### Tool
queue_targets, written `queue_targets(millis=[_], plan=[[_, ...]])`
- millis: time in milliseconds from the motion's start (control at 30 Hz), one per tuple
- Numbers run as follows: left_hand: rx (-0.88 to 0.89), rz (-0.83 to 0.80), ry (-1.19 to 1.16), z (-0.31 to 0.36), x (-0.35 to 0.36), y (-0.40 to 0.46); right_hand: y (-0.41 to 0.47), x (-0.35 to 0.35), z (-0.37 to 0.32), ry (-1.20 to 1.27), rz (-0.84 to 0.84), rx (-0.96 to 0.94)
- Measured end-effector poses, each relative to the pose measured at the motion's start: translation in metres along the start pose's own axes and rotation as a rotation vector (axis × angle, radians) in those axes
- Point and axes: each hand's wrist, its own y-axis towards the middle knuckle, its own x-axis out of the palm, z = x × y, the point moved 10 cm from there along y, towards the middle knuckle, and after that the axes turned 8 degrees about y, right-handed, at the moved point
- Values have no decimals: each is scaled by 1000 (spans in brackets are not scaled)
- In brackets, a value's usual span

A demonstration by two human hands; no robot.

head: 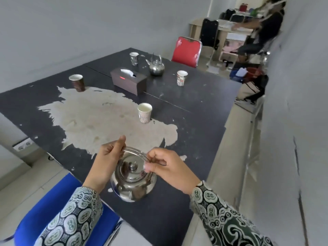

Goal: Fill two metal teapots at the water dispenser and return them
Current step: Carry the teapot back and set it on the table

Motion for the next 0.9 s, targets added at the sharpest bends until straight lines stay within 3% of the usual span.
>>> queue_targets(millis=[200, 367, 500, 900], plan=[[-49, 254, 153, -22, -14, 83, 104, -20, 34, 60, -28, 14], [-77, 513, 348, -51, -13, 91, 184, -27, 64, 42, -60, -8], [-30, 364, 584, -79, 31, 128, 246, -25, 80, 23, -120, -30], [-388, 140, 997, -124, 14, 240, 381, -11, 93, 37, -130, -1]])
